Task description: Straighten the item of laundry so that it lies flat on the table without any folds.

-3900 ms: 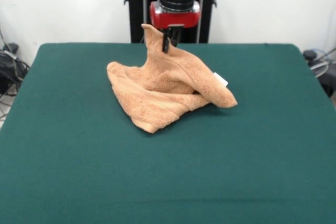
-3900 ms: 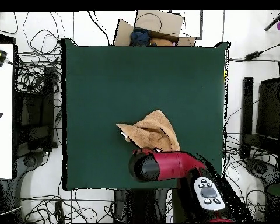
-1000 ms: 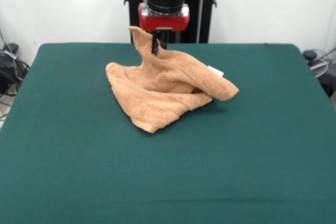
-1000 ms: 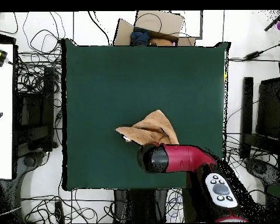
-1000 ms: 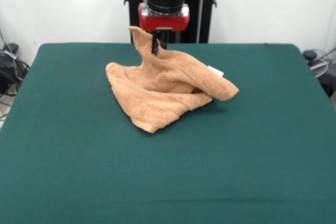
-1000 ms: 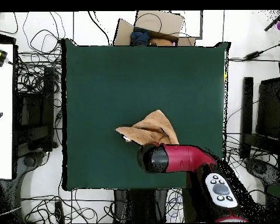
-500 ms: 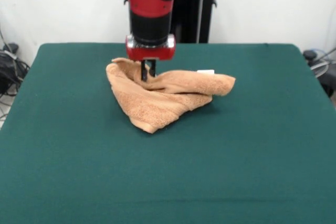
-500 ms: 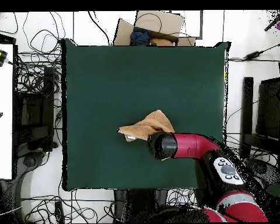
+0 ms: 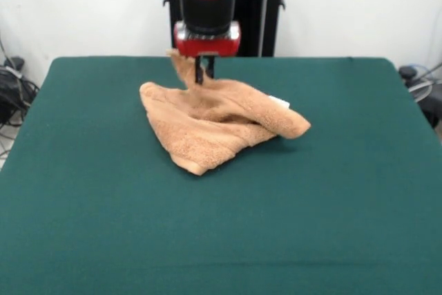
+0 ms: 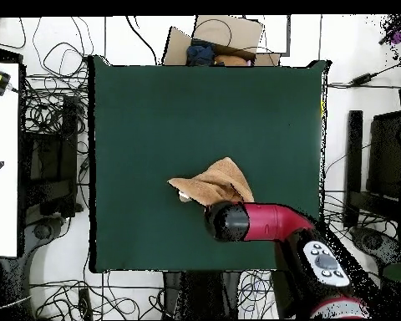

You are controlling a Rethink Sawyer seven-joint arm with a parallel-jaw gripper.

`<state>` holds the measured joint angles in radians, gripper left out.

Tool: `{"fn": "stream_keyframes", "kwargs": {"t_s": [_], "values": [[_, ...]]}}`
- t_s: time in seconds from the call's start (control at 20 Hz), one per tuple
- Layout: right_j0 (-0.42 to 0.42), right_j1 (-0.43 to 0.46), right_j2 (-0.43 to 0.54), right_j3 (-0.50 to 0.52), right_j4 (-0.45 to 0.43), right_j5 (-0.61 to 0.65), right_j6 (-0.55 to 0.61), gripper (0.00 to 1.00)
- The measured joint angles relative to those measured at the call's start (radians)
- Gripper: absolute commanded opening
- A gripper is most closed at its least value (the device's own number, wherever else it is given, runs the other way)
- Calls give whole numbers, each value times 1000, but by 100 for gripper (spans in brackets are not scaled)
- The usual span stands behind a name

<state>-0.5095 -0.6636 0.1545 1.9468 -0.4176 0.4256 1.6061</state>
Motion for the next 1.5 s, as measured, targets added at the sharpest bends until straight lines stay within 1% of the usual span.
{"fn": "stream_keyframes", "kwargs": {"t_s": [0.05,0.15,0.2,0.35,0.4,0.45,0.55,0.75,1.05,1.1,1.35,1.5], "values": [[7,-34,0,36,10,0,0,0],[14,-58,0,60,18,0,0,0],[31,-95,0,93,34,0,0,0],[48,-124,0,114,47,0,0,0],[71,-150,0,133,60,0,0,0],[79,-157,0,139,65,0,0,0],[91,-165,-1,147,71,0,0,0],[141,-167,-7,170,83,0,0,0],[170,-164,-12,236,90,-23,0,0],[183,-164,-18,269,93,-50,0,0],[231,-169,-29,354,116,-123,0,0],[266,-180,-31,412,147,-153,0,0]]}}
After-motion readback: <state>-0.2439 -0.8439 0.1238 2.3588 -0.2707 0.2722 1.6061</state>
